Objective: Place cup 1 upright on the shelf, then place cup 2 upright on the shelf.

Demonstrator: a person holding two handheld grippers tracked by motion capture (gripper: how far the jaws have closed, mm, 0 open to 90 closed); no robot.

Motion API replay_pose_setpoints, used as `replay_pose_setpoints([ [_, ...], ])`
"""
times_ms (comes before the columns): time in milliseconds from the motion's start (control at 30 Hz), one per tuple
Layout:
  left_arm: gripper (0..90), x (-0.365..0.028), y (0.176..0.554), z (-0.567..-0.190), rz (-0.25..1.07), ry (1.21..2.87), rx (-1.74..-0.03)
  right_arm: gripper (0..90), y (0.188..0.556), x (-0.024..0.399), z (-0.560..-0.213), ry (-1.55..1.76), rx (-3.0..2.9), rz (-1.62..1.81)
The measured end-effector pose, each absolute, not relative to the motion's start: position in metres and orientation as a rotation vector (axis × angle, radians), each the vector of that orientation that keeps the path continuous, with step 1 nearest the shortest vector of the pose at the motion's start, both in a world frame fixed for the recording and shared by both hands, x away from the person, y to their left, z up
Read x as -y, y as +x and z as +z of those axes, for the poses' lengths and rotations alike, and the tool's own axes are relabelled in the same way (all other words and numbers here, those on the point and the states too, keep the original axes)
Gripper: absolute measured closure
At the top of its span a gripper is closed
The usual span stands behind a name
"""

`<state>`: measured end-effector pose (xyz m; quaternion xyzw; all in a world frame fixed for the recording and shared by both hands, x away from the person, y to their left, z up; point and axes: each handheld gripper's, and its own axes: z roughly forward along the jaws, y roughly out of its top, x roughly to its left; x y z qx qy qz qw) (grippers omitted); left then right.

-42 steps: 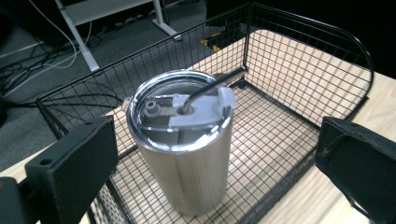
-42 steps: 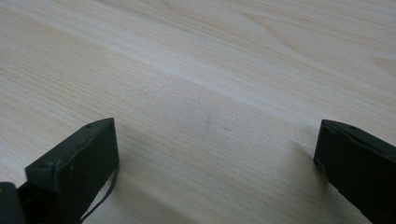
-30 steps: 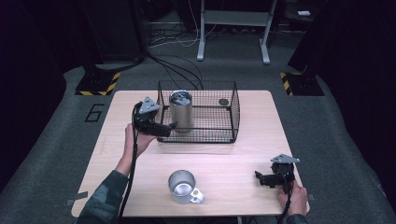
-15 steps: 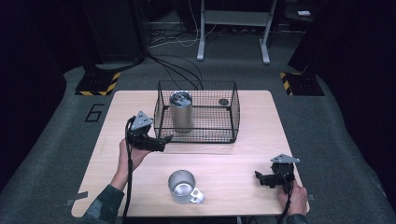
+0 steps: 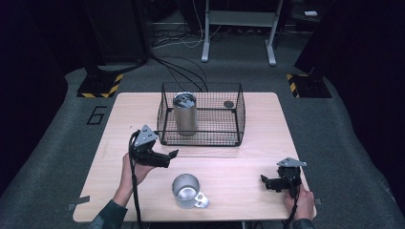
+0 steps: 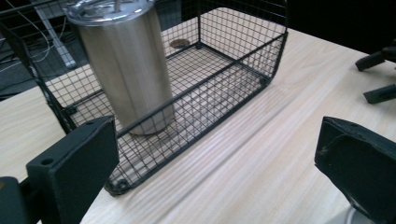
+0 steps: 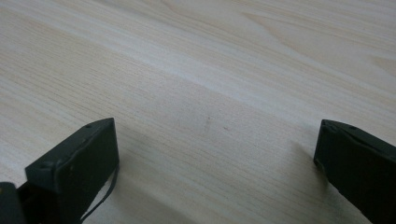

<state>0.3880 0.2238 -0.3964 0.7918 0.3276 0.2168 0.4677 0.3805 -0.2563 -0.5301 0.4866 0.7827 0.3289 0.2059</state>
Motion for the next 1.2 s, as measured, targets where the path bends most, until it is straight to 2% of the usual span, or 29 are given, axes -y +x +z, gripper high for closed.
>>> replay_pose_setpoints([
  [467, 0.0, -0.222, 0.354, -0.406, 0.501, 1.946, -0.76, 0.0, 0.381, 0.256, -0.53, 1.355, -2.181, 0.916],
  [1200, 0.0, -0.2, 0.313, -0.424, 0.348, 2.003, -0.634, 0.0, 0.38, 0.256, -0.53, 1.355, -2.181, 0.917],
])
